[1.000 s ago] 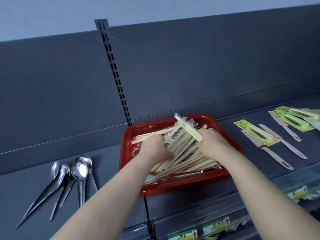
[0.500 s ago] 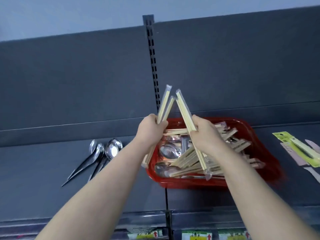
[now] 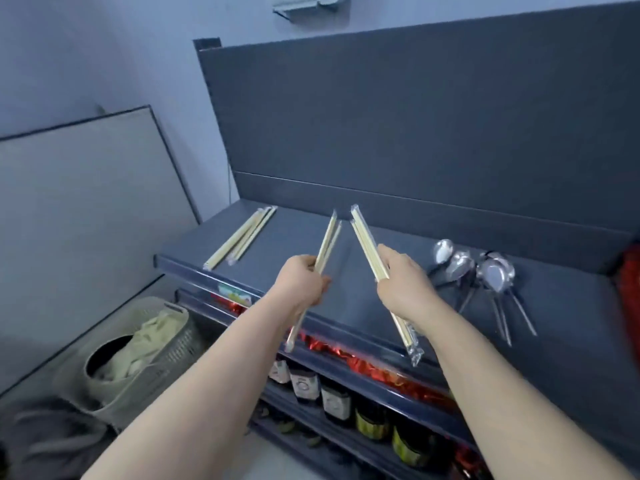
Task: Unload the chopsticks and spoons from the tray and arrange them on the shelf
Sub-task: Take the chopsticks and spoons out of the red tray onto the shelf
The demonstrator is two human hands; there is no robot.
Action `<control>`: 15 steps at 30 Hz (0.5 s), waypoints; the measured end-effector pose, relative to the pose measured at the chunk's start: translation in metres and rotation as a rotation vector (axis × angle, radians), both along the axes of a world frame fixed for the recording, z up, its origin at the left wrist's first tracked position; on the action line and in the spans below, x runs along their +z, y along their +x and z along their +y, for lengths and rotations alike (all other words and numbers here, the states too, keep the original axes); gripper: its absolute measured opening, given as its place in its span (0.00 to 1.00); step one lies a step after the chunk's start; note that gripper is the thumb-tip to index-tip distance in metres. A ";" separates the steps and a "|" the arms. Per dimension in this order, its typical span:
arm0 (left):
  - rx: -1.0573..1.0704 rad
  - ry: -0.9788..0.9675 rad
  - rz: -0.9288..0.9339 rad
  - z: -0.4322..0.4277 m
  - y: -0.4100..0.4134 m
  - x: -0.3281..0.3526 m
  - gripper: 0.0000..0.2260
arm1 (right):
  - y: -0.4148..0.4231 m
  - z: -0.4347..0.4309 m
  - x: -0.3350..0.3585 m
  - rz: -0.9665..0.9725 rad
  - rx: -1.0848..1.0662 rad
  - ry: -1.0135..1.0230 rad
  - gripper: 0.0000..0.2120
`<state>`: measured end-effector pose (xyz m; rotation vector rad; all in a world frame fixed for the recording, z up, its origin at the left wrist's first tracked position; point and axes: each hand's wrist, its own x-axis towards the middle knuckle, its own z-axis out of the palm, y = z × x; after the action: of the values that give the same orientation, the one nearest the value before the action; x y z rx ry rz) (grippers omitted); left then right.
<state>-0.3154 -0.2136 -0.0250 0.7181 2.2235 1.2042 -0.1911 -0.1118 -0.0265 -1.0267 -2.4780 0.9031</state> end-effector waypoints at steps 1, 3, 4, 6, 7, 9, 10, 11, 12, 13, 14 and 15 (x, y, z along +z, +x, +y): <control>0.025 -0.020 0.019 -0.019 -0.020 -0.002 0.03 | -0.021 -0.015 -0.002 -0.006 0.013 -0.001 0.13; 0.070 -0.045 0.033 -0.048 -0.058 -0.005 0.01 | -0.059 -0.039 -0.004 -0.011 0.027 -0.020 0.12; 0.092 -0.049 0.026 -0.059 -0.073 -0.006 0.00 | -0.075 -0.049 -0.006 -0.017 0.032 -0.029 0.12; 0.131 -0.055 0.008 -0.071 -0.098 -0.007 0.02 | -0.099 -0.062 -0.009 -0.043 0.038 -0.044 0.14; 0.139 -0.050 -0.001 -0.076 -0.108 -0.006 0.02 | -0.110 -0.067 -0.011 -0.055 0.042 -0.052 0.16; 0.129 -0.049 -0.018 -0.079 -0.125 -0.005 0.06 | -0.131 -0.070 -0.013 -0.066 0.042 -0.053 0.19; 0.118 -0.060 -0.028 -0.078 -0.132 -0.006 0.07 | -0.139 -0.071 -0.012 -0.068 0.035 -0.047 0.20; 0.112 -0.074 -0.030 -0.077 -0.140 -0.008 0.08 | -0.147 -0.071 -0.012 -0.071 0.030 -0.043 0.22; 0.111 -0.083 -0.036 -0.075 -0.147 -0.009 0.09 | -0.155 -0.070 -0.013 -0.075 0.025 -0.044 0.23; 0.112 -0.090 -0.053 -0.072 -0.154 -0.011 0.08 | -0.163 -0.068 -0.014 -0.080 0.021 -0.050 0.24; 0.115 -0.087 -0.072 -0.069 -0.162 -0.012 0.07 | -0.171 -0.065 -0.015 -0.086 0.016 -0.056 0.24; 0.116 -0.088 -0.081 -0.065 -0.169 -0.013 0.07 | -0.178 -0.062 -0.017 -0.092 0.014 -0.061 0.22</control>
<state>-0.4840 -0.2783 -0.0380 0.5029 2.2612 1.1609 -0.3689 -0.1742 -0.0433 -1.0957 -2.5496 0.9616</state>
